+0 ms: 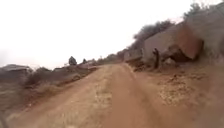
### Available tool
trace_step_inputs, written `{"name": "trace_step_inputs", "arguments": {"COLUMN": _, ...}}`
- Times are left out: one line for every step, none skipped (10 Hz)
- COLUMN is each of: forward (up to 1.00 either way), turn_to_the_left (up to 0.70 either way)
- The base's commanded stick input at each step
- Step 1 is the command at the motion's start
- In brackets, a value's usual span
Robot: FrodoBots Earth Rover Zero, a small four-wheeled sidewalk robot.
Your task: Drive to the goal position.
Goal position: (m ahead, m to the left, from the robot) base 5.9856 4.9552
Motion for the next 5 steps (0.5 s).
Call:
{"name": "trace_step_inputs", "arguments": {"forward": 0.50, "turn_to_the_left": 0.00}}
{"name": "trace_step_inputs", "arguments": {"forward": 0.50, "turn_to_the_left": 0.00}}
{"name": "trace_step_inputs", "arguments": {"forward": 0.50, "turn_to_the_left": 0.00}}
{"name": "trace_step_inputs", "arguments": {"forward": 0.50, "turn_to_the_left": 0.00}}
{"name": "trace_step_inputs", "arguments": {"forward": 0.50, "turn_to_the_left": 0.00}}
